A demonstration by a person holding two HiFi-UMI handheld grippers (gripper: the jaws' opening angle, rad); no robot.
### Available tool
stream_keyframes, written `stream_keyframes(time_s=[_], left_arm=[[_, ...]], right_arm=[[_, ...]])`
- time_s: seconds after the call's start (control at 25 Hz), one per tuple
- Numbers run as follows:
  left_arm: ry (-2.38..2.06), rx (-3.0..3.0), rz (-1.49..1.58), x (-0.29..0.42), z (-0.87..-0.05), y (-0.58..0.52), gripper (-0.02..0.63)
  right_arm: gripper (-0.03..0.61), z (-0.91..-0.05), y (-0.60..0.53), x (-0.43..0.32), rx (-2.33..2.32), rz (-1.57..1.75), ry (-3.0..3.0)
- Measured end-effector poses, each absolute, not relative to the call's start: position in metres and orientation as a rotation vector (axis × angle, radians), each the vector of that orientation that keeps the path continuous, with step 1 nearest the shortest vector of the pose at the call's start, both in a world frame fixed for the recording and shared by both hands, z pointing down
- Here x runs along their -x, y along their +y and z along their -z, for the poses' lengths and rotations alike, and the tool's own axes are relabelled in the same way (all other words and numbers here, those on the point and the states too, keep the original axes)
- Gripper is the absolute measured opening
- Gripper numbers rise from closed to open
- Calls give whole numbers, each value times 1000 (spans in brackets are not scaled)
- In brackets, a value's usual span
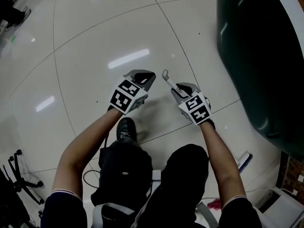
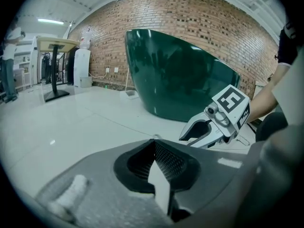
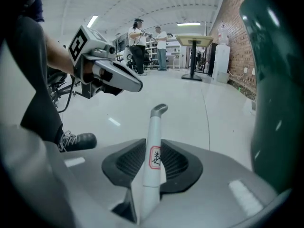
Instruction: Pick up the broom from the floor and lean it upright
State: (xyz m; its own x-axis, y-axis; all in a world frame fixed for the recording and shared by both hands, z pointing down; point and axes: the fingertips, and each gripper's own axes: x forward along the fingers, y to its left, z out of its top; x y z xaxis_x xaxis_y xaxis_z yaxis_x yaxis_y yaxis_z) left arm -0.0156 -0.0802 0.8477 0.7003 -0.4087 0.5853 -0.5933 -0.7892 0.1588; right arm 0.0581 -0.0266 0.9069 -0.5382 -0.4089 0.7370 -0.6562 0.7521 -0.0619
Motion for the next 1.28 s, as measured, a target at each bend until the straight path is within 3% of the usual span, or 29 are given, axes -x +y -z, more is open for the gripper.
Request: stream_keyframes(time_s=[0.96, 1.28], left_arm=[[-574, -2817, -709, -29, -479, -119, 0], [-454, -2878, -691, -39, -380, -115, 0]], right_arm=[[98, -513, -48, -85, -1032, -376, -2265], [95, -390, -43, -127, -1233, -355, -2208]])
